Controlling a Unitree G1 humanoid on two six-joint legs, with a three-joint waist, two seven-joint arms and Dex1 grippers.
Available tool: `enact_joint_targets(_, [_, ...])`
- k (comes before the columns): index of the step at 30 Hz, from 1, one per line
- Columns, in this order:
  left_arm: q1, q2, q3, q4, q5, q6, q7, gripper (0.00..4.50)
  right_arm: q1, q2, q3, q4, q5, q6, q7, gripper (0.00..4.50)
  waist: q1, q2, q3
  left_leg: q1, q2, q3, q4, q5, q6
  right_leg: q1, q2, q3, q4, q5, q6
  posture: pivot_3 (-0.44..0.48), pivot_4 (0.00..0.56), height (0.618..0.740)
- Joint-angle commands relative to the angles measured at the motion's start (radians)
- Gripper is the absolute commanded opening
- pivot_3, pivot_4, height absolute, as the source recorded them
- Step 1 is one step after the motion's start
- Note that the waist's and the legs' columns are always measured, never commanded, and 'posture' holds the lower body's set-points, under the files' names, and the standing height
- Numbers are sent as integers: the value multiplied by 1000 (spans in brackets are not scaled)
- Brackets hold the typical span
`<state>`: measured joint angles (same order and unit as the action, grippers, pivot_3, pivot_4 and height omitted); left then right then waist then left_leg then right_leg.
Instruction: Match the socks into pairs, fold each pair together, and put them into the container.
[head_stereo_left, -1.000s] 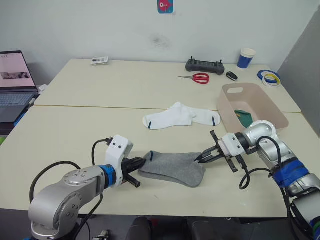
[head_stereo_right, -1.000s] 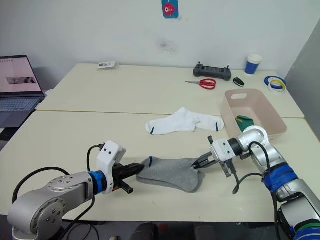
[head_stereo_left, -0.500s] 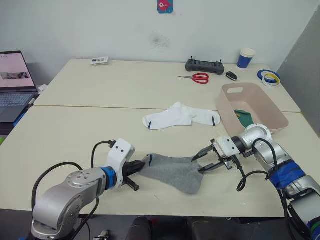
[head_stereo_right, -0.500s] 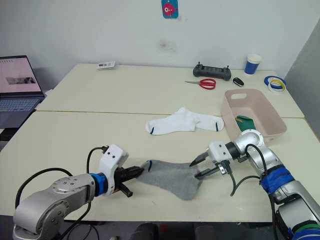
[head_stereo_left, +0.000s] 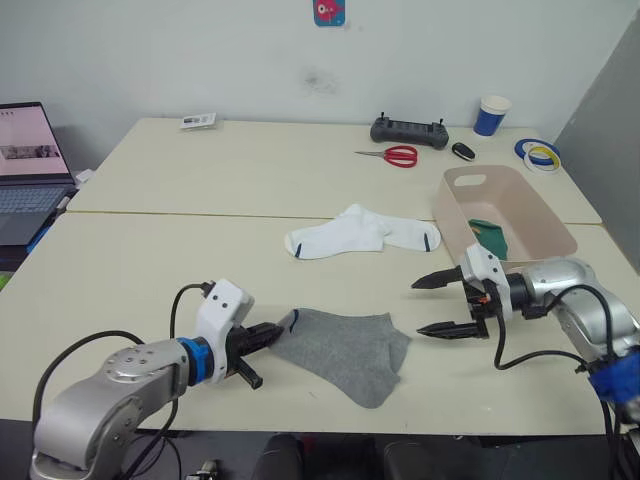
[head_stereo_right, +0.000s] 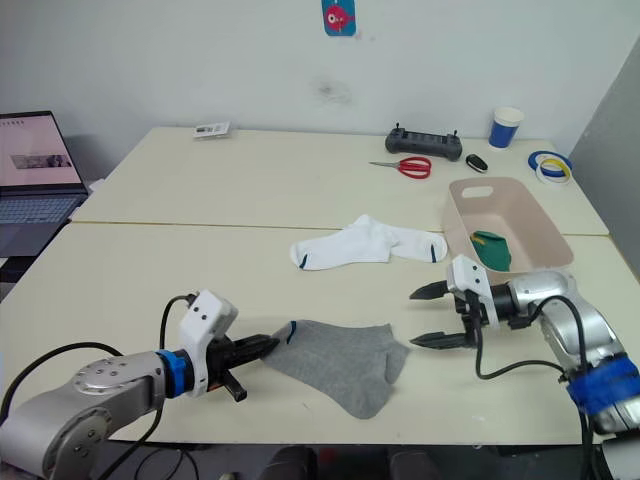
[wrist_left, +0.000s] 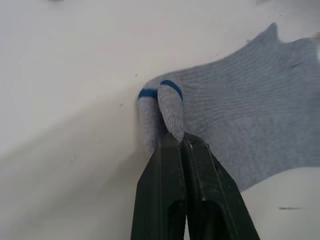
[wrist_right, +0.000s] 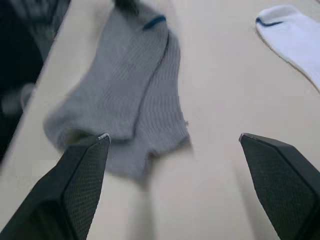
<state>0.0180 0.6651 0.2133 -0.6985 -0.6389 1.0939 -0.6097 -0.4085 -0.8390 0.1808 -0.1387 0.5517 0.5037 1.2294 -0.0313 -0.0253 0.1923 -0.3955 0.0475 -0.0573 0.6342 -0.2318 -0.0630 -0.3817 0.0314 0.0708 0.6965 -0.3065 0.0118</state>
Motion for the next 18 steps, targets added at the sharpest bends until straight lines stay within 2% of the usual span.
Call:
enact_joint_targets(1, [3, 15, 20, 41, -21, -91, -68, 216, 63, 21, -78, -242, 178, 285, -187, 4486, 0, 0, 0, 0, 0, 0, 0, 0, 0, 0, 0, 0, 0, 0, 0, 0, 150, 740])
enact_joint_targets(4, [-5, 17, 6, 66, -45, -88, -79, 923, 84, 35, -99, -286, 171, 324, -258, 4500, -1, 0, 0, 0, -1, 1, 0, 0, 0, -1, 0, 1, -1, 0, 0, 0, 150, 740])
enact_joint_targets(8, [24, 68, 10, 94, -28, -108, -108, 2290, 101, 29, -131, -300, 173, 362, -311, 4500, -1, 0, 0, -2, -2, 4, 0, 0, 0, -3, 1, 1, -2, 0, 1, 0, 150, 740])
enact_joint_targets(12, [53, 179, 24, 185, 61, -256, -205, 3633, 133, 61, -196, -350, 291, 478, -379, 4500, -1, 0, 0, -4, -1, 4, -3, 0, 0, -6, 1, 1, -2, 0, 1, 0, 150, 740])
enact_joint_targets(14, [31, 191, 38, 236, 53, -334, -267, 4231, 155, 71, -210, -382, 337, 527, -408, 4500, -1, 0, 0, -4, 0, 3, -4, 0, 0, -7, 1, 1, -2, 0, 0, 0, 150, 740])
enact_joint_targets(18, [-35, 206, 9, 305, 46, -402, -354, 4231, 212, 29, -188, -447, 368, 589, -415, 4500, 1, 0, 0, -5, 0, 3, -5, 0, 0, -7, 1, 0, -3, -1, -1, 0, 150, 740])
